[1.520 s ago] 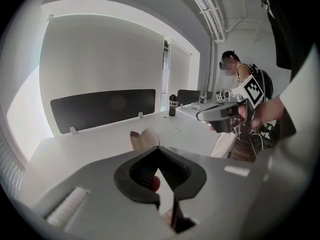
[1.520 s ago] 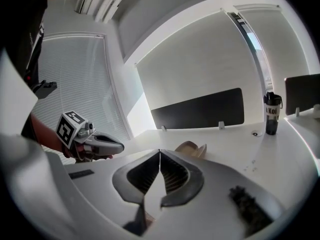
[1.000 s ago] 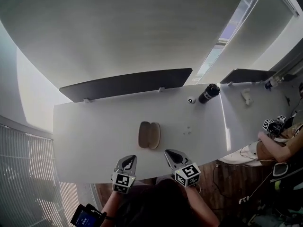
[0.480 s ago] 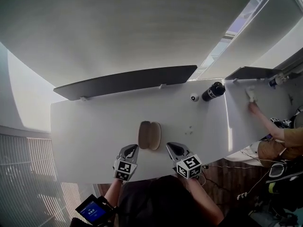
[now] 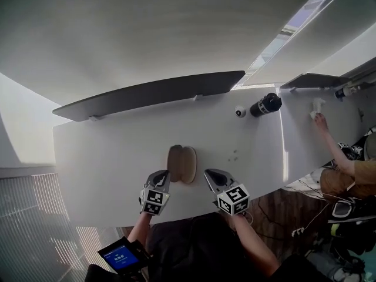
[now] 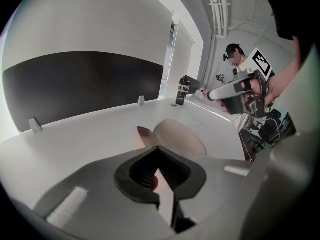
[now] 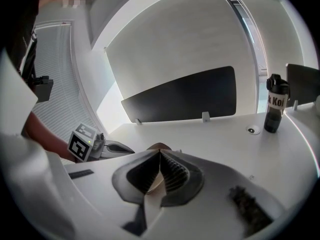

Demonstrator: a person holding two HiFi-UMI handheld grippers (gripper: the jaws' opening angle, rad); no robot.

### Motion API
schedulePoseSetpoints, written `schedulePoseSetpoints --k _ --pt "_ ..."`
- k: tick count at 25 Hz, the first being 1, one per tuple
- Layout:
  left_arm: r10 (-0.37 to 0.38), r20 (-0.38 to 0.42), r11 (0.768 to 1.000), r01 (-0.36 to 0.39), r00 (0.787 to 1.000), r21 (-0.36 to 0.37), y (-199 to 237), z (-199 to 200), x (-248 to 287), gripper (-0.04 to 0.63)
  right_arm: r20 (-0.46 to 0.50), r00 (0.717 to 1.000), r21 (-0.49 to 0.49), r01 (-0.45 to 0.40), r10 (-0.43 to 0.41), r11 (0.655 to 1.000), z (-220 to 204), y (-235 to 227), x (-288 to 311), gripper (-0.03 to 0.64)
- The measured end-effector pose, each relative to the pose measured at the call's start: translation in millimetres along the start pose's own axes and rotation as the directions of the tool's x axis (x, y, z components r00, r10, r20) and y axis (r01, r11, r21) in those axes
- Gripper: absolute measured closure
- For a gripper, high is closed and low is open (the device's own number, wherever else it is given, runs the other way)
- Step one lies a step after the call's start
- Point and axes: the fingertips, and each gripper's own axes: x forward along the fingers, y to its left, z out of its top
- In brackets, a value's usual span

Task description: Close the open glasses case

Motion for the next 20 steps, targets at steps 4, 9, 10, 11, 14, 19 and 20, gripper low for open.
schedulePoseSetpoints --k 4,9,10,11,14,19,20 --pt "-0.010 -0.030 1.000 0.010 1.000 -0.024 1.6 -12.8 9.6 0.589 -0.021 1.000 0.005 0.000 0.000 1.000 -3.4 -2.0 7.4 0.609" --pt "-0.004 -0.049 0.999 0.002 0.999 -0.053 9.0 -19.1 14.0 0.588 -0.031 1.000 0.008 -0.001 0.001 1.000 -1.3 -6.6 16.6 0.609" --pt "0.001 -0.054 0.998 -0.004 0.999 -0.058 11.3 -21.8 14.9 0.588 -0.035 0.999 0.008 -0.001 0.002 1.000 -1.4 -7.7 18.3 0.609" --pt "0.005 -0.062 0.998 -0.009 0.998 -0.066 13.5 -25.5 15.8 0.589 -0.039 0.999 0.008 -0.001 0.001 1.000 -1.6 -8.8 20.1 0.609" --pt "0.019 -0.082 0.996 -0.027 0.996 -0.086 21.1 -31.1 17.3 0.589 -0.057 0.998 0.009 -0.003 0.004 1.000 -4.0 -11.0 27.3 0.609" --pt "0.015 -0.111 0.994 -0.027 0.994 -0.105 28.0 -40.4 20.3 0.588 -0.094 0.995 0.012 -0.029 0.030 1.000 -13.2 -6.3 42.0 0.609" --pt "0.016 -0.112 0.994 -0.027 0.994 -0.104 29.2 -41.3 21.1 0.589 -0.101 0.994 0.011 -0.035 0.036 0.999 -15.1 -4.3 45.1 0.609"
